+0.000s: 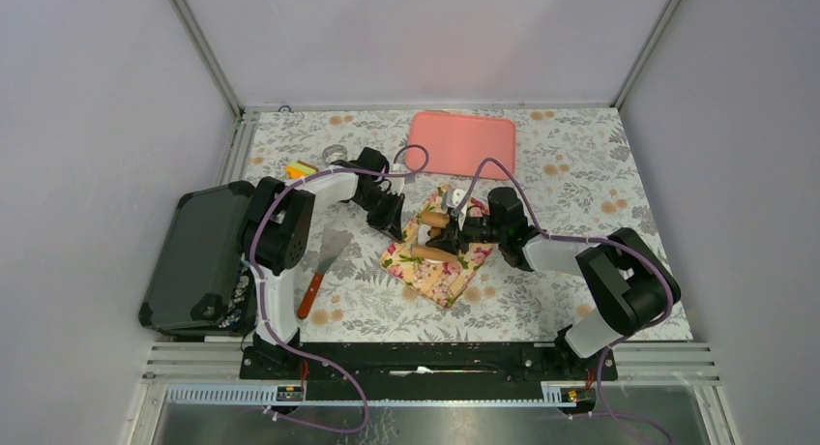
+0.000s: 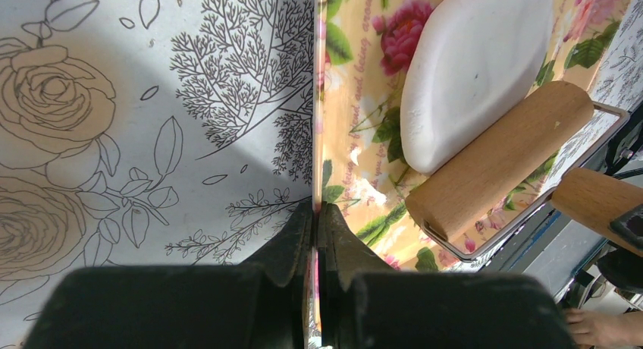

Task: Roll out the dumpling wrappers from the dough
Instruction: Flatten out the dough on the work surface.

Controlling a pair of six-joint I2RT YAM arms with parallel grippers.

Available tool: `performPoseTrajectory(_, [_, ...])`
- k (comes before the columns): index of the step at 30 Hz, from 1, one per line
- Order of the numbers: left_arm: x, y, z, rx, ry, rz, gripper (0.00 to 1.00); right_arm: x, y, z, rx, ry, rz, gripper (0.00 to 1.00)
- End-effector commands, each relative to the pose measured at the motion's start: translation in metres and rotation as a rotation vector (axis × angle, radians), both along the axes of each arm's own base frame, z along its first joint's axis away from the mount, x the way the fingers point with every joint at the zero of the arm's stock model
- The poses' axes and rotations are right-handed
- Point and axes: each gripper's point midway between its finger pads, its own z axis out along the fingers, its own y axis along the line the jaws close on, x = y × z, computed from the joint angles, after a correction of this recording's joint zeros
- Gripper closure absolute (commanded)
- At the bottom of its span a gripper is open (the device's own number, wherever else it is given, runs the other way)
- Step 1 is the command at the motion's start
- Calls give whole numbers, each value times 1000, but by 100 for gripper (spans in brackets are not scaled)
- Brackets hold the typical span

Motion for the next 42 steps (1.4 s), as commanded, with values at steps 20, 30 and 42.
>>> performPoseTrajectory(20, [-12, 26, -32, 136, 53, 9, 100, 2, -1, 45, 130, 118, -150, 100])
performPoseTrajectory(30, [-9, 27, -32, 142, 46, 27, 100, 62, -33, 52, 231, 113, -502, 100])
performPoseTrajectory(42, [-8, 28, -32, 144, 43, 32, 100, 49, -49, -51, -74, 280, -593, 100])
